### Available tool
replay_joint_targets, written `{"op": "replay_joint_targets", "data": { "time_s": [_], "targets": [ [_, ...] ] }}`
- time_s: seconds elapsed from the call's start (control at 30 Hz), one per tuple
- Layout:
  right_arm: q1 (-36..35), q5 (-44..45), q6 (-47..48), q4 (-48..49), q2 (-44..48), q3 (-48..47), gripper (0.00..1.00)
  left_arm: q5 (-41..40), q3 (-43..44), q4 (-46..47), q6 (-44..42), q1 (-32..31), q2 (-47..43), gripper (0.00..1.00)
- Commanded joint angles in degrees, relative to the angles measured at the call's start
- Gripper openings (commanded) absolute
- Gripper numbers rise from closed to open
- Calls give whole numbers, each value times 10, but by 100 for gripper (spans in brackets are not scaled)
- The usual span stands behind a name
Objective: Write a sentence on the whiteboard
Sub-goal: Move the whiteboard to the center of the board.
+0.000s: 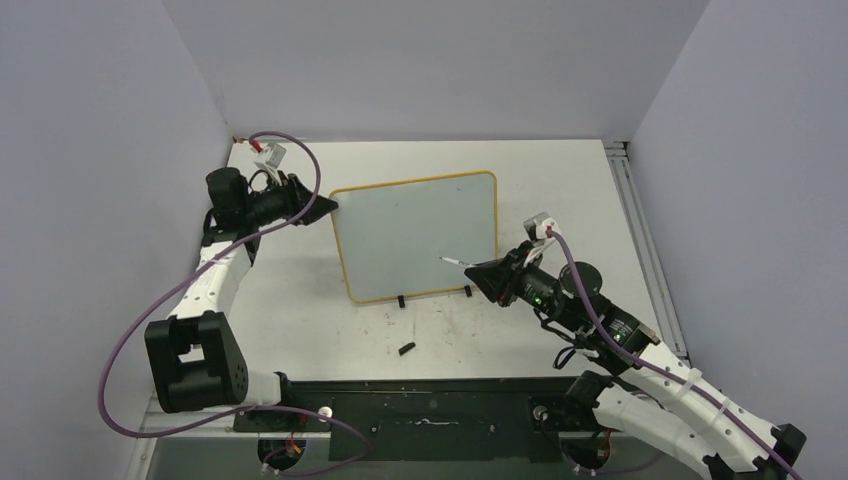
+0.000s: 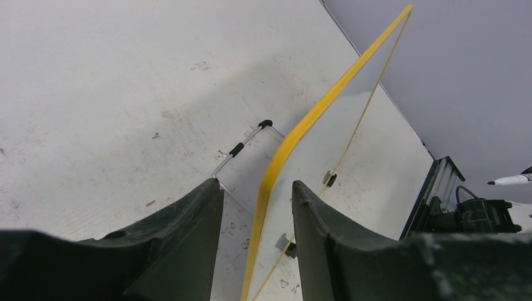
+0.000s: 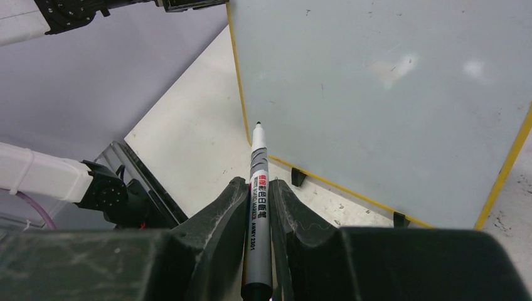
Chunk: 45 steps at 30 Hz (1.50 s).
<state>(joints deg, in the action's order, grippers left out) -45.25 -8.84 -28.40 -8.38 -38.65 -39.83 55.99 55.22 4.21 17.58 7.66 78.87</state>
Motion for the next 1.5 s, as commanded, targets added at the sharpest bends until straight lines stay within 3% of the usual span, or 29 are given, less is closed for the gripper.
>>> {"op": "replay_joint_targets", "data": {
  "time_s": [0.0, 0.13, 0.3, 0.93, 1.23, 1.47],
  "targets": [
    [-14, 8, -4, 40, -6, -10, 5, 39, -4, 81, 27, 4, 2, 39],
    [-23, 16, -3, 40, -8, -9, 5, 44, -16, 86, 35, 4, -4, 30],
    [-33, 25, -3, 36, -6, -7, 5, 58, -46, 134, 67, 3, -17, 24],
    [-45, 37, -7, 42, -5, 0, 5, 43, -127, 136, 83, -37, -93, 6],
    [-51, 31, -12, 79, -37, 2, 5, 29, -113, 38, 8, -44, -97, 4],
    [-65, 30, -17, 108, -54, 4, 5, 40, -105, 11, -23, -27, -98, 0]
  ]
}}
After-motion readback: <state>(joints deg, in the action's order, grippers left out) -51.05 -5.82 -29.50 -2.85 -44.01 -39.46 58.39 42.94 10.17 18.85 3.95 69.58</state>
